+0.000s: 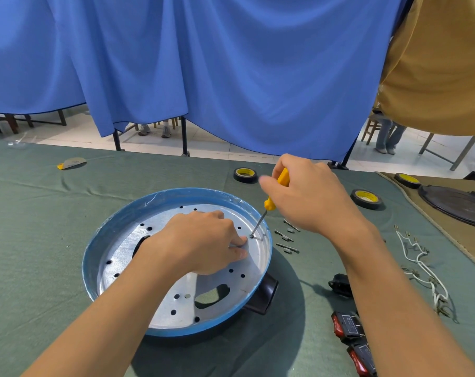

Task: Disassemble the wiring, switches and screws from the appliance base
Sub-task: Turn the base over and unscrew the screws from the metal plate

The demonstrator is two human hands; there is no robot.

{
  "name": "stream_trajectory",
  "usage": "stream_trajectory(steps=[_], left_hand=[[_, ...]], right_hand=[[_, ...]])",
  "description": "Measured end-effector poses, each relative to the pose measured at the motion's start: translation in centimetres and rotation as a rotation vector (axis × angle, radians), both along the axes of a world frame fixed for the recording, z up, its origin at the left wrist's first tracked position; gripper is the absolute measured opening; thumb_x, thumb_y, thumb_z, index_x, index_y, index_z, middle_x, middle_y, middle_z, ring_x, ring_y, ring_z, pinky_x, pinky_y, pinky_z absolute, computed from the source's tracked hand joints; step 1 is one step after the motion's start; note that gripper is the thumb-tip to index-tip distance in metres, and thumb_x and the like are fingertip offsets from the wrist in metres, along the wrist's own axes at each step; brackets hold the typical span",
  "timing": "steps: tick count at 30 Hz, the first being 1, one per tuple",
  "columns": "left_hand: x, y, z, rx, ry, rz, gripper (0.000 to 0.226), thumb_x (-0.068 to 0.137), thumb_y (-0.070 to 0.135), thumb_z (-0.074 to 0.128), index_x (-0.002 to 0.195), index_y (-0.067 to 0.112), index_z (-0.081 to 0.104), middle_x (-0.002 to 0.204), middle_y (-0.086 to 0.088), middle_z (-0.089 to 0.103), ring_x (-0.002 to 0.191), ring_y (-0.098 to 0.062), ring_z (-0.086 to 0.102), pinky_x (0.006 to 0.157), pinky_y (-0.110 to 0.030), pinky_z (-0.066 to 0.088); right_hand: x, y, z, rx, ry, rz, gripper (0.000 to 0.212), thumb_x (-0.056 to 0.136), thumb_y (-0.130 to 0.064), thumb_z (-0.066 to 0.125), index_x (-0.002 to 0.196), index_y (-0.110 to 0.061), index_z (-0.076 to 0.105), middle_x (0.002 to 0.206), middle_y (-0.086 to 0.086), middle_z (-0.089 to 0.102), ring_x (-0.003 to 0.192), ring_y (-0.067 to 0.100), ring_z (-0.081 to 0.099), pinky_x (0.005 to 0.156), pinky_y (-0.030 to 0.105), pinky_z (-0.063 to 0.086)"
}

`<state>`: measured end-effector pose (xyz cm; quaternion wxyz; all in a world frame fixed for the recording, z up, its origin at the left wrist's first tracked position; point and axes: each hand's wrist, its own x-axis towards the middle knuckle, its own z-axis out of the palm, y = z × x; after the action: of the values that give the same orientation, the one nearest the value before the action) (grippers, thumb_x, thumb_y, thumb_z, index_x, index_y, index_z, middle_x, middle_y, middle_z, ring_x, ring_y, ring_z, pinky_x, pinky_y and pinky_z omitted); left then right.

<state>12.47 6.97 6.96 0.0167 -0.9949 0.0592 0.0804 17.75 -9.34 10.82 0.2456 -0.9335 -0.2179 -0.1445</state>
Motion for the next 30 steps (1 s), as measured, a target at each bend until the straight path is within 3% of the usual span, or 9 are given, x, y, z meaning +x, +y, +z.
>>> stream_trajectory(steps=[2,7,12,16,21,25,30], left_hand=[[-0.04,0.02,-0.04,0.004,-0.003,-0.002,0.046,0.094,0.064,0.032,0.136,0.05,0.046,0.105,0.006,0.045,0.104,-0.023,0.052,0.083,-0.039,0.049],[-0.04,0.0,0.02,-0.001,-0.004,-0.001,0.047,0.094,0.064,0.032,0.136,0.05,0.047,0.11,0.005,0.048,0.103,-0.023,0.052,0.084,-0.041,0.05],[-0.14,-0.03,0.1,-0.005,-0.012,-0.006,0.045,0.095,0.063,0.031,0.136,0.051,0.046,0.104,0.007,0.044,0.104,-0.023,0.052,0.083,-0.04,0.049],[-0.11,-0.03,0.1,-0.004,-0.013,-0.004,0.045,0.095,0.063,0.032,0.136,0.051,0.046,0.105,0.007,0.044,0.103,-0.022,0.052,0.081,-0.038,0.048],[-0.15,0.0,0.01,-0.006,-0.013,-0.004,0.045,0.095,0.063,0.032,0.136,0.05,0.047,0.111,0.005,0.049,0.103,-0.022,0.052,0.083,-0.039,0.048],[-0.14,-0.01,0.03,-0.009,-0.019,0.001,0.045,0.095,0.064,0.031,0.135,0.052,0.047,0.107,0.005,0.047,0.102,-0.022,0.051,0.081,-0.039,0.046],[-0.14,0.05,0.05,-0.009,-0.015,0.004,0.046,0.094,0.065,0.031,0.135,0.052,0.047,0.102,0.006,0.044,0.101,-0.022,0.05,0.081,-0.038,0.046]], right_hand=[[-0.16,0.1,0.04,-0.002,-0.049,-0.028,0.041,0.092,-0.059,0.045,0.079,-0.021,0.054,0.074,0.0,0.057,0.077,0.022,0.054,0.065,0.041,0.05],[-0.01,-0.15,0.22,-0.007,0.013,0.017,0.015,0.087,-0.038,0.056,0.093,-0.026,0.05,0.084,-0.002,0.057,0.082,0.021,0.053,0.066,0.038,0.049],[-0.46,0.3,0.08,-0.017,-0.059,-0.035,0.039,0.093,-0.06,0.044,0.085,-0.022,0.05,0.078,0.002,0.057,0.078,0.025,0.054,0.067,0.043,0.049],[-0.26,0.15,0.1,-0.013,-0.027,0.009,0.017,0.091,-0.037,0.053,0.094,-0.022,0.047,0.084,0.003,0.056,0.08,0.024,0.052,0.065,0.039,0.047],[-0.62,0.41,0.13,-0.017,-0.057,-0.041,0.037,0.094,-0.057,0.044,0.086,-0.022,0.05,0.079,0.002,0.057,0.077,0.025,0.053,0.066,0.042,0.048],[-0.52,0.15,0.28,0.001,0.0,0.025,0.017,0.09,-0.037,0.054,0.093,-0.022,0.048,0.081,0.001,0.056,0.079,0.024,0.054,0.064,0.039,0.049],[-0.8,0.54,0.18,-0.012,-0.032,-0.048,0.036,0.092,-0.058,0.047,0.091,-0.022,0.047,0.081,0.002,0.056,0.078,0.024,0.053,0.066,0.041,0.047]])
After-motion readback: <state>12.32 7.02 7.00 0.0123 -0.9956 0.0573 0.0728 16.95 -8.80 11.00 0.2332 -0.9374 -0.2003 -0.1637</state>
